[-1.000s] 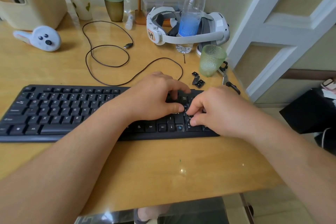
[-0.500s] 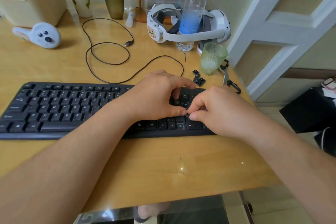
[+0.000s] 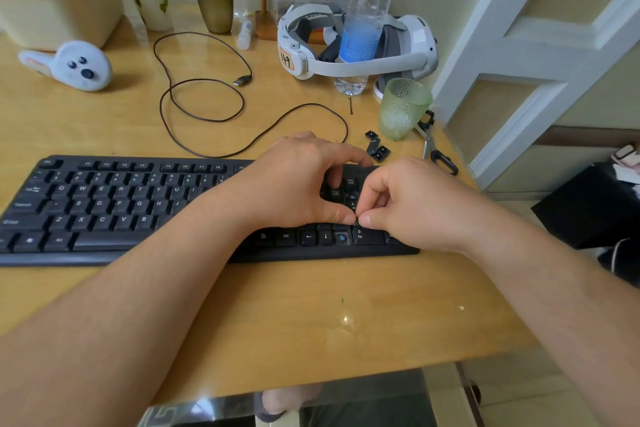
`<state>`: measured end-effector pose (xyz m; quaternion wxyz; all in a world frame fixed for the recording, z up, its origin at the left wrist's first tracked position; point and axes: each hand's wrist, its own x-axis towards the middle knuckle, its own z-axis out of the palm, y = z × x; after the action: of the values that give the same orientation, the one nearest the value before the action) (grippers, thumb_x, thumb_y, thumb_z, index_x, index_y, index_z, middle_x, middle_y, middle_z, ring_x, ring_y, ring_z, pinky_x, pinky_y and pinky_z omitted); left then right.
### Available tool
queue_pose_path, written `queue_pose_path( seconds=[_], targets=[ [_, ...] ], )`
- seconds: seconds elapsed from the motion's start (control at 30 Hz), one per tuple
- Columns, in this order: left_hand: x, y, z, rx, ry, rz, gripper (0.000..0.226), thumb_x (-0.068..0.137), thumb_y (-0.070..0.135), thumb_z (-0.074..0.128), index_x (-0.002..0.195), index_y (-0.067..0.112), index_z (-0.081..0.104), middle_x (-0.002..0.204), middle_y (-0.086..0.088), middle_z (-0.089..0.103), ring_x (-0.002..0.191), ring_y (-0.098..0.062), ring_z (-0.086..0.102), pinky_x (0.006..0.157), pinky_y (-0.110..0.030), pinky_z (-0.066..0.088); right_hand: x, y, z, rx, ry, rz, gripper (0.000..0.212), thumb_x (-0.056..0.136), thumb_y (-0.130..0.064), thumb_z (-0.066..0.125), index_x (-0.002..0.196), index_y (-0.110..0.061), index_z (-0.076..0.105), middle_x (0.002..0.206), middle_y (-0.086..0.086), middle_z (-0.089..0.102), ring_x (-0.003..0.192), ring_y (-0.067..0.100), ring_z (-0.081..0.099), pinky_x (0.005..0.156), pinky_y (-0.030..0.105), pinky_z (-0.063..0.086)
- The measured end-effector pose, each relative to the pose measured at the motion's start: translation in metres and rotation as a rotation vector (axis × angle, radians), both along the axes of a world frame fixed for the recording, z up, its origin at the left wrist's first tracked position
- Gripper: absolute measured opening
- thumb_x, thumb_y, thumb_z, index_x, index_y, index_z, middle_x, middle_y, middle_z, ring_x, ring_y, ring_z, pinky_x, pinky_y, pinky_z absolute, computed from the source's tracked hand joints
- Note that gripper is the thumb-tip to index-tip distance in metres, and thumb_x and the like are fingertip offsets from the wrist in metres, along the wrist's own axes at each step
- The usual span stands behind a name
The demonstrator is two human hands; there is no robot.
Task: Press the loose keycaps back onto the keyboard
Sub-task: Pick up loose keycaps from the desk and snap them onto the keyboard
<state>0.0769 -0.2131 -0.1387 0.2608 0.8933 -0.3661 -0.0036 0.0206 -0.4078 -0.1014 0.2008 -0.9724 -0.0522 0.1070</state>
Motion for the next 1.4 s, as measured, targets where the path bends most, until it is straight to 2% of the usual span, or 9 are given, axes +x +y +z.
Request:
queue_pose_path(
  seconds=[0.2, 0.3, 0.4, 0.5, 0.77, 0.97, 1.1, 1.27, 1.4],
  targets=[
    [0.001, -0.001, -0.003, 0.002, -0.002, -0.002, 0.075, 0.071, 0.058, 0.086, 0.138, 0.049, 0.054, 0.085, 0.017, 0.059, 0.092, -0.004, 0.048, 0.085, -0.031, 0.039, 0.008, 0.001, 0.002, -0.003, 0.019, -0.036, 0.017, 0.077, -0.031, 0.090, 0.072, -0.028, 0.073, 0.070, -0.012, 0.070, 0.066, 0.002, 0.065, 0.065, 0.028, 0.055],
    [0.002, 0.000, -0.004, 0.010, -0.007, -0.005, 0.076, 0.071, 0.059, 0.085, 0.138, 0.049, 0.052, 0.085, 0.017, 0.059, 0.091, -0.003, 0.048, 0.088, -0.034, 0.043, 0.009, 0.003, 0.004, -0.042, 0.033, -0.040, 0.018, 0.077, -0.031, 0.090, 0.071, -0.026, 0.073, 0.066, -0.013, 0.066, 0.063, 0.000, 0.060, 0.058, 0.024, 0.045],
    [0.002, -0.001, -0.003, 0.005, -0.008, -0.002, 0.077, 0.071, 0.056, 0.087, 0.139, 0.049, 0.051, 0.085, 0.017, 0.059, 0.092, -0.006, 0.049, 0.085, -0.031, 0.040, 0.008, 0.006, 0.007, -0.091, 0.048, -0.032, 0.019, 0.079, -0.031, 0.088, 0.070, -0.026, 0.072, 0.069, -0.014, 0.064, 0.065, -0.001, 0.057, 0.055, 0.023, 0.040],
    [0.001, 0.000, -0.001, 0.010, -0.017, 0.004, 0.078, 0.072, 0.056, 0.086, 0.141, 0.049, 0.050, 0.086, 0.016, 0.059, 0.093, -0.007, 0.050, 0.082, -0.030, 0.036, 0.008, 0.010, 0.010, -0.124, 0.070, -0.014, 0.019, 0.080, -0.031, 0.088, 0.071, -0.026, 0.072, 0.076, -0.013, 0.065, 0.072, 0.000, 0.058, 0.056, 0.024, 0.040],
    [0.000, -0.002, -0.003, -0.012, 0.019, 0.013, 0.083, 0.072, 0.053, 0.088, 0.144, 0.049, 0.047, 0.087, 0.015, 0.061, 0.093, -0.005, 0.048, 0.084, -0.031, 0.036, 0.009, 0.017, 0.015, -0.168, 0.096, 0.010, 0.018, 0.082, -0.028, 0.085, 0.072, -0.024, 0.071, 0.077, -0.010, 0.067, 0.076, 0.005, 0.060, 0.057, 0.024, 0.042],
    [-0.001, -0.002, -0.003, 0.004, -0.025, 0.071, 0.080, 0.076, 0.049, 0.084, 0.145, 0.051, 0.044, 0.085, 0.018, 0.060, 0.097, -0.012, 0.050, 0.095, -0.045, 0.046, 0.005, 0.015, 0.016, -0.154, 0.104, 0.000, 0.019, 0.089, -0.030, 0.079, 0.074, -0.025, 0.068, 0.080, -0.009, 0.066, 0.076, 0.006, 0.059, 0.058, 0.026, 0.042],
    [0.000, -0.002, -0.002, 0.009, -0.014, 0.065, 0.080, 0.077, 0.048, 0.084, 0.146, 0.050, 0.044, 0.085, 0.018, 0.060, 0.097, -0.012, 0.050, 0.096, -0.046, 0.046, 0.002, 0.018, 0.013, -0.183, 0.090, 0.008, 0.019, 0.090, -0.026, 0.076, 0.074, -0.025, 0.066, 0.083, -0.007, 0.068, 0.078, 0.006, 0.059, 0.063, 0.024, 0.049],
    [-0.001, -0.002, -0.002, -0.012, 0.003, 0.065, 0.080, 0.077, 0.049, 0.085, 0.146, 0.050, 0.045, 0.086, 0.017, 0.061, 0.096, -0.011, 0.049, 0.096, -0.044, 0.045, 0.002, 0.017, 0.013, -0.167, 0.085, -0.007, 0.018, 0.088, -0.026, 0.078, 0.074, -0.024, 0.067, 0.081, -0.007, 0.069, 0.077, 0.006, 0.060, 0.063, 0.026, 0.050],
    [-0.002, -0.004, -0.003, -0.011, 0.016, 0.064, 0.079, 0.077, 0.050, 0.085, 0.146, 0.051, 0.045, 0.086, 0.017, 0.061, 0.095, -0.010, 0.048, 0.095, -0.045, 0.045, 0.007, 0.014, 0.015, -0.143, 0.145, -0.001, 0.017, 0.088, -0.030, 0.080, 0.075, -0.023, 0.070, 0.076, -0.006, 0.068, 0.074, 0.008, 0.062, 0.058, 0.026, 0.044]
  ],
)
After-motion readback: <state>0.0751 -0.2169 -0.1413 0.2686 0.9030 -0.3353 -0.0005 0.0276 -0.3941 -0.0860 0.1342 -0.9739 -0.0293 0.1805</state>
